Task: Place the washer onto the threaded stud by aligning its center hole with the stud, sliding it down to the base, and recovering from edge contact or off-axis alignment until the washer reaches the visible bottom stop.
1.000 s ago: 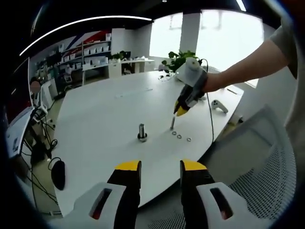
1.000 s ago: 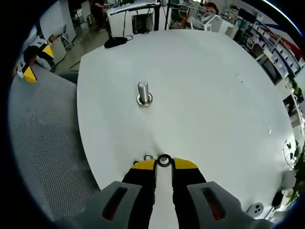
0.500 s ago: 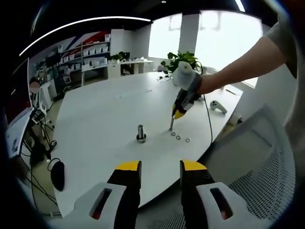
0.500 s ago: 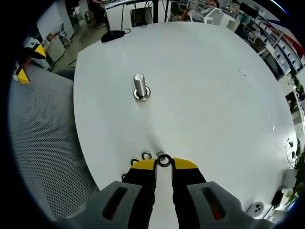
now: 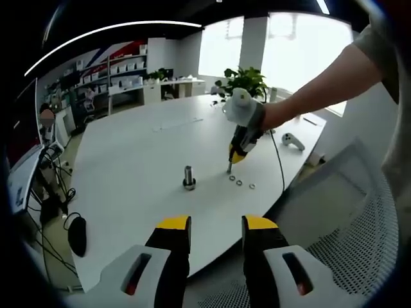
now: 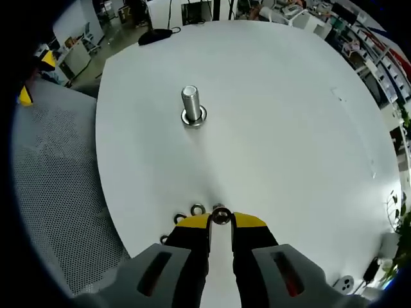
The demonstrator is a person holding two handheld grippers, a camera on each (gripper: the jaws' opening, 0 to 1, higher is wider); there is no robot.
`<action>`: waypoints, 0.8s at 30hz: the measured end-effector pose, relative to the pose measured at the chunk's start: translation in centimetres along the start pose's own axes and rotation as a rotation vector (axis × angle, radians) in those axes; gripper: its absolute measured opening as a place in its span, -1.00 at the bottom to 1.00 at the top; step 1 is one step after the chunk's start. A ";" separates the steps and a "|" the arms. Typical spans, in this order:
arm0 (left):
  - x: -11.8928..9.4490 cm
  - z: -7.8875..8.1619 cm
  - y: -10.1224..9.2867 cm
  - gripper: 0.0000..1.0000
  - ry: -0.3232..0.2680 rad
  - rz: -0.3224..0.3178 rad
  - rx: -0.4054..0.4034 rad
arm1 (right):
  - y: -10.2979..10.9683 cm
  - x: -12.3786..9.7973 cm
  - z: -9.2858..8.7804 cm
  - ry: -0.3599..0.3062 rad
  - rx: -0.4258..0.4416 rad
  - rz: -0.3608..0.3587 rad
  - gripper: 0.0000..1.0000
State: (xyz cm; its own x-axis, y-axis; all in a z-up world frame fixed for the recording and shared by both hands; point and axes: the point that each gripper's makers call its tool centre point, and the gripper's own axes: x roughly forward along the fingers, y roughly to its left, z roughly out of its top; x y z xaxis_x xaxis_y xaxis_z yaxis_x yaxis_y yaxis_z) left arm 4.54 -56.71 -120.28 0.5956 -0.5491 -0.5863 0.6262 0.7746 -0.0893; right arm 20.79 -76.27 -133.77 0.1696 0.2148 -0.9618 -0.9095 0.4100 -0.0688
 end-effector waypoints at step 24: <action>0.1 -0.3 -0.1 -0.43 0.016 -0.010 0.003 | 0.0 2.9 -1.8 0.051 0.052 0.014 -0.68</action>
State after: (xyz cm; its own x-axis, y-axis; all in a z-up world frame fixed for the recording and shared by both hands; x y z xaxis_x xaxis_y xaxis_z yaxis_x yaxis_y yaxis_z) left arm 4.38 -56.79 -120.53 0.5811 -0.5519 -0.5981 0.6336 0.7681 -0.0932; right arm 20.62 -77.28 -137.06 0.1366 0.1758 -0.9749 -0.8904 0.4532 -0.0431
